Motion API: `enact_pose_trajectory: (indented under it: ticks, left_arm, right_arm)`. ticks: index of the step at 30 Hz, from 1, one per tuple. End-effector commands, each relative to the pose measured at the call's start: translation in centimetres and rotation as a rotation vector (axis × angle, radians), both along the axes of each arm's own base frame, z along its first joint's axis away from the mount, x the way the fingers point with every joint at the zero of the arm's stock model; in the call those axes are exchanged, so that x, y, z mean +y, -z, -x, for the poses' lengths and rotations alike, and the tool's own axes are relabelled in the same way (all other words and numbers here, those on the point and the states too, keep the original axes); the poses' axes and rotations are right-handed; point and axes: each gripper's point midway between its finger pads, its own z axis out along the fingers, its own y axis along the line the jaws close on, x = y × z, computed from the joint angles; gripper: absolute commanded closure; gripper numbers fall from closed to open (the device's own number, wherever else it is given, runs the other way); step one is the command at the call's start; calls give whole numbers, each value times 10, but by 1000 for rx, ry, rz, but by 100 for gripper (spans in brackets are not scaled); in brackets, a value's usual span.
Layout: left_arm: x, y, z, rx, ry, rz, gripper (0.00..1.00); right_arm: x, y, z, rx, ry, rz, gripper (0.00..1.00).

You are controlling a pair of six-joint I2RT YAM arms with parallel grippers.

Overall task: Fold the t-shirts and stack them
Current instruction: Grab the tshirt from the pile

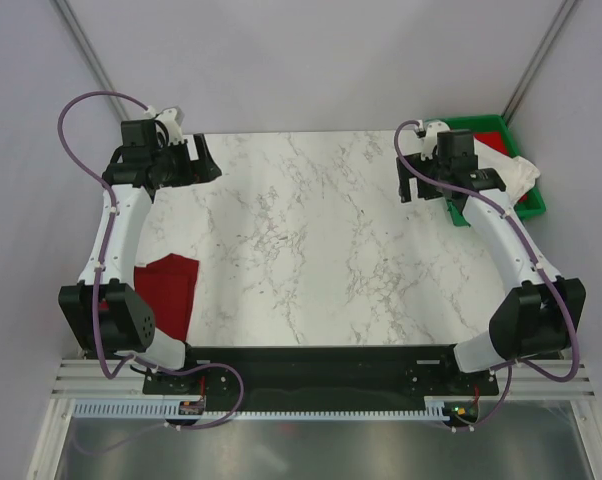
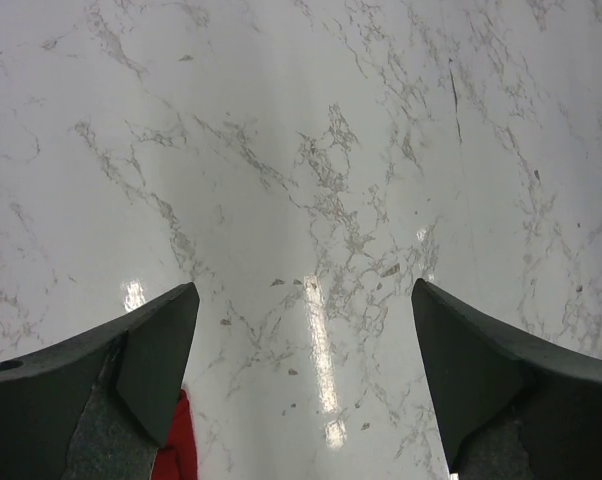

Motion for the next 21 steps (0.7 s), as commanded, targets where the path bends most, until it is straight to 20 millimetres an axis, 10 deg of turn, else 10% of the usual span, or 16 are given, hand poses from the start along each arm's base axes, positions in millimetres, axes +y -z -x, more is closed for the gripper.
enact_pose_trajectory:
  ticks: [1,8,21]
  left_arm:
    - [-8,-3,4,-9,50,25,4]
    - [-13,9,13,-3,147,-16,5]
    - [-16,76,35,189,309,-65,22]
  right_arm:
    - [-11,-37,-13,-127,13,71,2]
    - [-14,-92,-48,-227,-25,99,2]
    - [-130,8,-80,97,161,155,11]
